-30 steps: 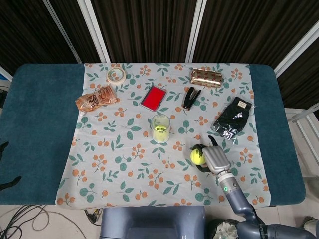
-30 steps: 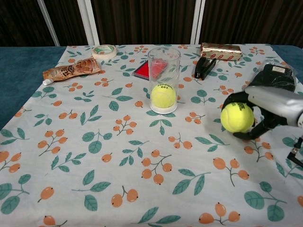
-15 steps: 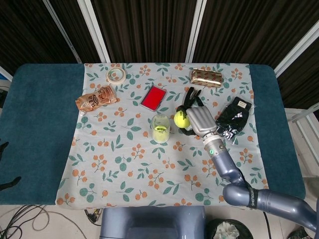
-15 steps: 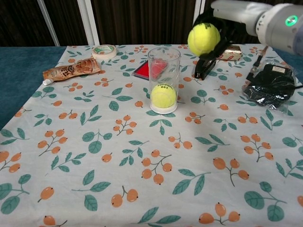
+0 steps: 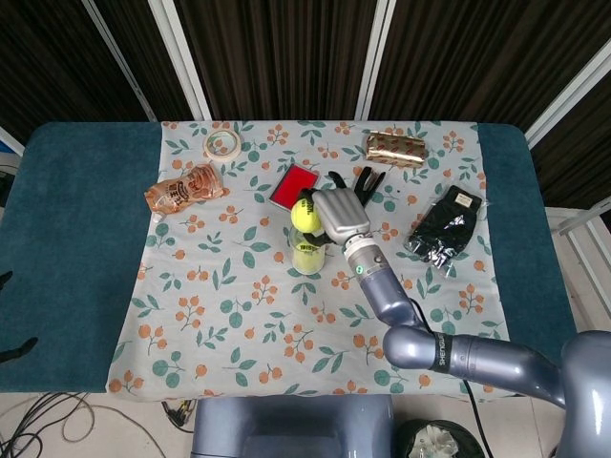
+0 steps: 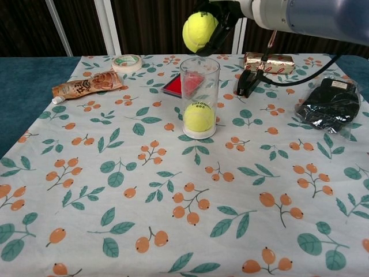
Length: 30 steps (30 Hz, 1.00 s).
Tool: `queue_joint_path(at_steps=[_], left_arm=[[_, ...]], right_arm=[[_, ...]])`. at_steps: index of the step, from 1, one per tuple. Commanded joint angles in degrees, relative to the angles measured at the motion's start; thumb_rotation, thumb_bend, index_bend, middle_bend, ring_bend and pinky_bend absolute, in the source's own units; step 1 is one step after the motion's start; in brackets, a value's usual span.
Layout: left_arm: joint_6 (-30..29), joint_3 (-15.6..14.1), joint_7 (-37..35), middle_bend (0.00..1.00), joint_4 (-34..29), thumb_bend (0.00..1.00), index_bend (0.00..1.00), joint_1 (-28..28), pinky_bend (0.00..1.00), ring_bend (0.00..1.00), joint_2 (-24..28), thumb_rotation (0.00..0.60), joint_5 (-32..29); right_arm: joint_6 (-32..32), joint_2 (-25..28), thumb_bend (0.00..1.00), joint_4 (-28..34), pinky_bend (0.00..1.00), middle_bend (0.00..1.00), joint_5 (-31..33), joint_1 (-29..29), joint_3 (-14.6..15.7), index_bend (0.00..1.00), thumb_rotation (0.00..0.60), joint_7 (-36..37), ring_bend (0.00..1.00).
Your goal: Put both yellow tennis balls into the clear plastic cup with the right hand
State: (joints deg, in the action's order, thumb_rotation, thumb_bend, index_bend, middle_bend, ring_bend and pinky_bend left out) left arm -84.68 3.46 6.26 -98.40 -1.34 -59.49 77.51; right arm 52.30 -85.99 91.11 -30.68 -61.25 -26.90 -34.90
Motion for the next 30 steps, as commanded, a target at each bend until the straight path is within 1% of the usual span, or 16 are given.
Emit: queue_joint_path(at_steps=[1, 5, 6, 10, 13, 17, 24, 28, 30], left_arm=[[0.0, 0.01, 0.04, 0.0, 0.01, 0.04, 0.13, 0.0, 0.01, 0.0, 0.02, 0.6, -0.05], [-0.02, 0.0, 0.22, 0.0, -0.01, 0.04, 0.13, -0.01, 0.01, 0.0, -0.01, 0.6, -0.03], [-0.02, -0.01, 0.26, 0.0, -0.04, 0.04, 0.13, -0.02, 0.01, 0.0, -0.03, 0.6, -0.01], [0.0, -0.04, 0.46, 0.0, -0.08, 0.04, 0.13, 0.0, 0.01, 0.0, -0.06, 0.6, -0.11], [-0.01, -0.05, 0.57, 0.0, -0.17, 0.04, 0.13, 0.0, 0.01, 0.0, -0.04, 0.6, -0.15], [-0.12, 0.01, 0.53, 0.0, -0.21, 0.04, 0.13, 0.06, 0.01, 0.0, 0.03, 0.6, -0.28], [-0.68, 0.36, 0.14, 0.0, -0.34, 0.04, 0.13, 0.36, 0.01, 0.0, 0.35, 0.6, -0.8], [-0.36, 0.17, 0.41, 0.0, -0.37, 0.04, 0.13, 0.25, 0.01, 0.0, 0.25, 0.6, -0.66], [-0.2, 0.11, 0.59, 0.0, -0.39, 0.04, 0.13, 0.16, 0.01, 0.0, 0.19, 0.6, -0.63]], right_arm=[[0.49, 0.58, 0.51, 1.42, 0.0, 0.39, 2.2, -0.97, 0.74, 0.46, 0.6, -0.44, 0.53], [0.16, 1.33, 0.5, 2.46, 0.0, 0.36, 3.92, -1.4, 1.0, 0.4, 0.6, -0.16, 0.46], [-0.02, 1.71, 0.49, 2.91, 0.0, 0.34, 4.64, -1.56, 1.15, 0.38, 0.6, -0.04, 0.43], [-1.04, 3.22, 0.44, 4.11, 0.0, 0.26, 7.49, -2.34, 2.17, 0.29, 0.6, -0.39, 0.32], [-1.79, 4.18, 0.39, 4.65, 0.0, 0.21, 9.61, -2.85, 2.74, 0.25, 0.6, -0.23, 0.25], [-2.45, 5.56, 0.35, 5.45, 0.0, 0.18, 10.8, -3.18, 3.06, 0.21, 0.6, 0.88, 0.22], [-3.29, 8.67, 0.34, 6.88, 0.0, 0.16, 10.27, -2.43, 3.09, 0.19, 0.6, 3.96, 0.21], [-2.72, 11.23, 0.34, 8.33, 0.0, 0.15, 8.04, -0.93, 2.92, 0.19, 0.6, 6.39, 0.2], [-1.39, 12.94, 0.34, 9.21, 0.0, 0.15, 5.0, 0.5, 3.68, 0.19, 0.6, 6.88, 0.19]])
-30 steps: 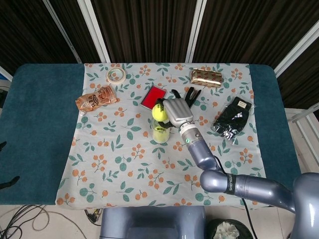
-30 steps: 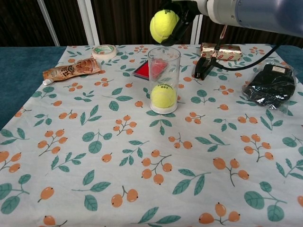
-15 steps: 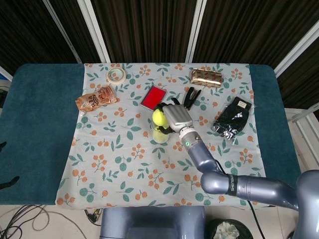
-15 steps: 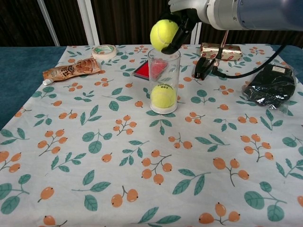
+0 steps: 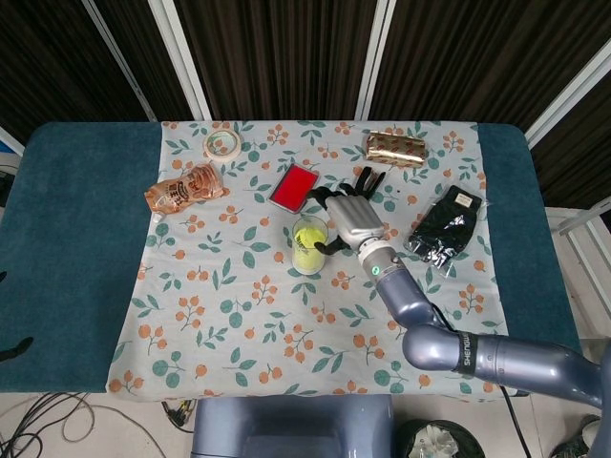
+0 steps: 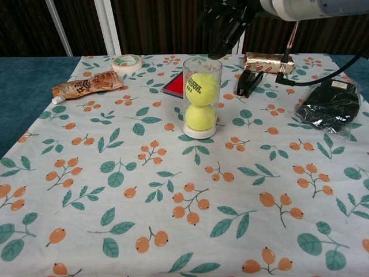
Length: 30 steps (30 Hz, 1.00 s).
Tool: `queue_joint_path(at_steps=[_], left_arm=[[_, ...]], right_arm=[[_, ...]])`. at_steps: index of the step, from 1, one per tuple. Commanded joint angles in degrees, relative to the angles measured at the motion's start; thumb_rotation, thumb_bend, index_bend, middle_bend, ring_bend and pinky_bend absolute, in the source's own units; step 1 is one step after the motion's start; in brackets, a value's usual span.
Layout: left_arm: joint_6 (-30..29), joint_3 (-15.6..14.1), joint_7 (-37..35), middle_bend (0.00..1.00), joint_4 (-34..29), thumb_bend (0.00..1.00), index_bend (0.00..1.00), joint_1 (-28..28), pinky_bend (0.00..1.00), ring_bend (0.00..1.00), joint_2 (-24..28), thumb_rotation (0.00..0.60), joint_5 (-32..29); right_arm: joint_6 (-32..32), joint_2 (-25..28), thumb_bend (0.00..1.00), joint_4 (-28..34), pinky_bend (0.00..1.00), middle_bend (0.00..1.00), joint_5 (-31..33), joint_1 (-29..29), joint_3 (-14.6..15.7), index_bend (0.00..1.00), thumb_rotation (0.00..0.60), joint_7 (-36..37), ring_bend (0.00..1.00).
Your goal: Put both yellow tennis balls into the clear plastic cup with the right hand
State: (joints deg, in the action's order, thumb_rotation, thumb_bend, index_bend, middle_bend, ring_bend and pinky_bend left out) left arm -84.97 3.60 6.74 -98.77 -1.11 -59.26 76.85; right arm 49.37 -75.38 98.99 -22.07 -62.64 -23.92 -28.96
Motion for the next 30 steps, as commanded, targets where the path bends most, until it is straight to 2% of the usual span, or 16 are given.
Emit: queue_joint_path(at_steps=[1, 6, 10, 15, 16, 17, 19, 24, 30], left_arm=[[0.1, -0.04, 0.15, 0.0, -0.03, 0.04, 0.13, -0.08, 0.01, 0.0, -0.07, 0.6, 0.04], [0.35, -0.2, 0.24, 0.0, -0.16, 0.04, 0.13, -0.1, 0.01, 0.0, 0.0, 0.6, 0.03], [-0.18, -0.14, 0.25, 0.0, -0.29, 0.04, 0.11, 0.03, 0.01, 0.0, 0.0, 0.6, 0.33], [-0.81, -0.07, 0.98, 0.0, -0.13, 0.04, 0.11, 0.23, 0.01, 0.0, -0.53, 0.6, 0.27], [-0.77, -0.07, 1.1, 0.0, -0.15, 0.04, 0.11, 0.23, 0.01, 0.0, -0.56, 0.6, 0.15], [-0.65, -0.06, 1.41, 0.0, -0.24, 0.04, 0.11, 0.22, 0.01, 0.0, -0.6, 0.6, -0.13], [-0.62, -0.05, 1.8, 0.0, -0.4, 0.04, 0.1, 0.18, 0.01, 0.0, -0.65, 0.6, -0.2], [-0.49, -0.27, 2.28, 0.0, -0.4, 0.04, 0.1, 0.09, 0.01, 0.0, -0.73, 0.6, 0.14], [-0.36, -0.35, 2.84, 0.0, -0.33, 0.04, 0.1, -0.02, 0.01, 0.0, -1.02, 0.6, 0.18]], right_arm=[[2.37, 3.13, 0.34, 1.77, 0.0, 0.15, -5.37, 2.71, 1.18, 0.19, 0.6, 1.09, 0.18], [5.3, 9.35, 0.34, 5.56, 0.0, 0.14, -20.74, 10.91, 5.78, 0.16, 0.6, 5.55, 0.18], [8.82, 14.03, 0.34, 7.89, 0.0, 0.11, -31.13, 18.62, 10.74, 0.06, 0.6, 10.06, 0.17], [17.71, 17.22, 0.34, 8.37, 0.0, 0.1, -44.64, 28.96, 18.25, 0.05, 0.6, 14.54, 0.15], [18.79, 17.33, 0.34, 8.29, 0.0, 0.1, -45.96, 29.92, 18.92, 0.05, 0.6, 14.98, 0.15], [22.07, 17.64, 0.34, 7.71, 0.0, 0.1, -49.51, 33.14, 21.31, 0.05, 0.6, 16.19, 0.14], [26.01, 17.64, 0.34, 6.35, 0.0, 0.1, -53.88, 36.89, 23.97, 0.05, 0.6, 17.94, 0.14], [34.29, 16.08, 0.34, 2.39, 0.0, 0.09, -59.77, 44.2, 27.76, 0.05, 0.6, 20.28, 0.12], [40.67, 14.05, 0.34, -0.74, 0.0, 0.08, -62.46, 50.16, 29.7, 0.05, 0.6, 20.38, 0.09]])
